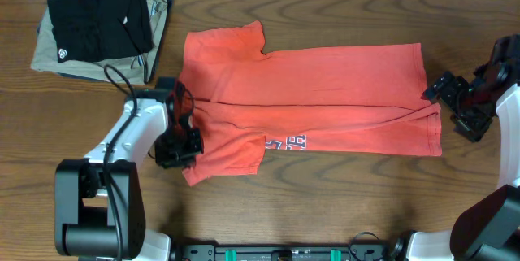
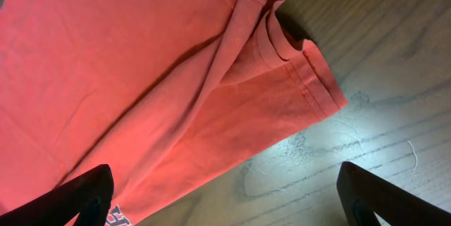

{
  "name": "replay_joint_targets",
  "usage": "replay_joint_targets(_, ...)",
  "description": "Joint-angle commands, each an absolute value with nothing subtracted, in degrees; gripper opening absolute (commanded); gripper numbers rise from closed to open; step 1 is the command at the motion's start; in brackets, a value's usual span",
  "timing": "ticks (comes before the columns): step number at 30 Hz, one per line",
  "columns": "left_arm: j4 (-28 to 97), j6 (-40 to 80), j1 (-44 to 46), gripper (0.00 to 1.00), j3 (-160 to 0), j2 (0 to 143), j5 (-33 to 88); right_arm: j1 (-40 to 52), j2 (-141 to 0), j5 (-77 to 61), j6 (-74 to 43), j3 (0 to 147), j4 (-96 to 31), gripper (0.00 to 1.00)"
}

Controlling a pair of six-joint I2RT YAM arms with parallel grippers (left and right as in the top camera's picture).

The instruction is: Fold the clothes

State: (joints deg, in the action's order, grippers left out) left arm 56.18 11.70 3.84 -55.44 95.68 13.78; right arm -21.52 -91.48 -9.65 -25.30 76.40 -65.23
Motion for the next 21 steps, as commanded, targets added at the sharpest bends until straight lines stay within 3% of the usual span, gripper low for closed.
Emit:
replay_joint_targets(1,56.42,10.76,3.6,0.06,-60.58,94.91,13.98,-21.56,-91.39,-10.11,-24.6,76.01,-65.12,0.97)
replay_joint_targets(21,38.57,11.25,3.6,0.06,-61.84,94.94,13.98,-21.54,-91.39,-10.11,-24.6,76.01,-64.97,0.97)
